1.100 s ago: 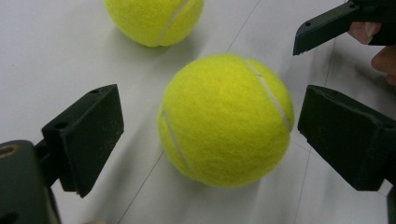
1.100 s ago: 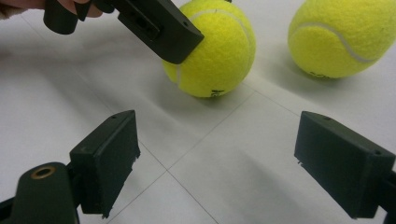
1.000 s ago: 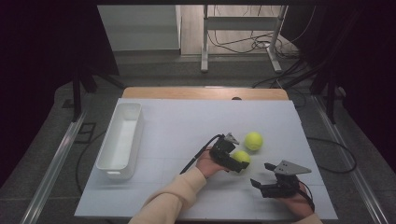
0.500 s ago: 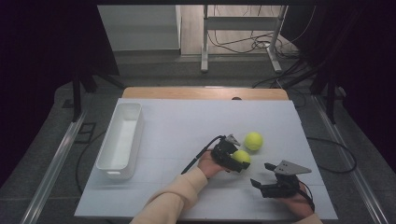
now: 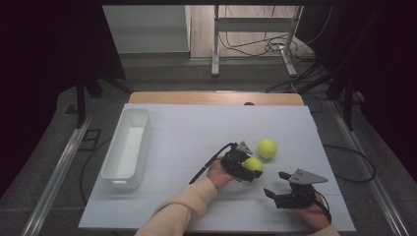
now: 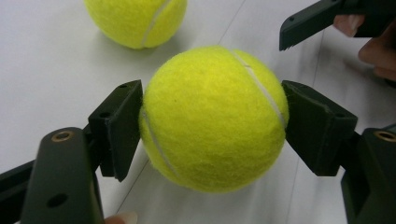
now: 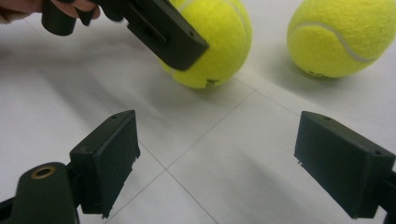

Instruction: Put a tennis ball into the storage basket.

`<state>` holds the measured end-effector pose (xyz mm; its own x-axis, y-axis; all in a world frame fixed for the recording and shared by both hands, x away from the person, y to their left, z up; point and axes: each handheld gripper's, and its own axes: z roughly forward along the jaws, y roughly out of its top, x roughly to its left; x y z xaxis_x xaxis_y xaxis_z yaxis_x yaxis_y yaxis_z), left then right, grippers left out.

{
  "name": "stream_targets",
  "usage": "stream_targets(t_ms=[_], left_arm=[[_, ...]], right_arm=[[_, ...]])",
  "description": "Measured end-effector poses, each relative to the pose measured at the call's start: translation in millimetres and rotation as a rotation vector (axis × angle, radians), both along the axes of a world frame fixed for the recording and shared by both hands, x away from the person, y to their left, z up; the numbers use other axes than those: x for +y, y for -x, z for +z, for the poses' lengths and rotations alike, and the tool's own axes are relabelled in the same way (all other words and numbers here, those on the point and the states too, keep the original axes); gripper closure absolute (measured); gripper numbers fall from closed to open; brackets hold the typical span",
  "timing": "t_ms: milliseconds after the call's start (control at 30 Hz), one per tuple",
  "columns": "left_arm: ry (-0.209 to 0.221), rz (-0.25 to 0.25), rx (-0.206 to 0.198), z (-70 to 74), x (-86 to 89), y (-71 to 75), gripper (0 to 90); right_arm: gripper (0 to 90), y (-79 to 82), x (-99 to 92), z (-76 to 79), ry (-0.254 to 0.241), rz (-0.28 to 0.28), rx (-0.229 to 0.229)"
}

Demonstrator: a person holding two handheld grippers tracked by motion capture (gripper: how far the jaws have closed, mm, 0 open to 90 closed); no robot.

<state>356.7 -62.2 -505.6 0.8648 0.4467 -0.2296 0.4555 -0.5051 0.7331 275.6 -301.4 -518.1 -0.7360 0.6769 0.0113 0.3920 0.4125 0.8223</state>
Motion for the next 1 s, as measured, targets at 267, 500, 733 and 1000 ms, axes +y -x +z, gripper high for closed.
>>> stream_targets(t_ms=[267, 500, 733, 1000], left_arm=[[0.021, 0.018, -0.006, 8.7, 14.3, 6.0, 25.8], [0.050, 0.036, -0.012, 15.7, 34.3, 11.3, 25.8], [0.064, 0.044, -0.026, 21.6, 48.5, 15.3, 25.8], [0.072, 0.068, -0.035, 25.0, 61.3, 19.7, 25.8]], right_arm=[[14.1, -0.2, -0.2, 0.4, -0.008, -0.002, -0.008], [14.1, -0.8, -0.2, 0.8, -0.017, -0.008, -0.014], [14.2, -1.2, -0.5, 0.8, -0.019, -0.010, -0.014], [14.2, -4.7, 2.3, 0.2, -0.015, -0.007, -0.016]])
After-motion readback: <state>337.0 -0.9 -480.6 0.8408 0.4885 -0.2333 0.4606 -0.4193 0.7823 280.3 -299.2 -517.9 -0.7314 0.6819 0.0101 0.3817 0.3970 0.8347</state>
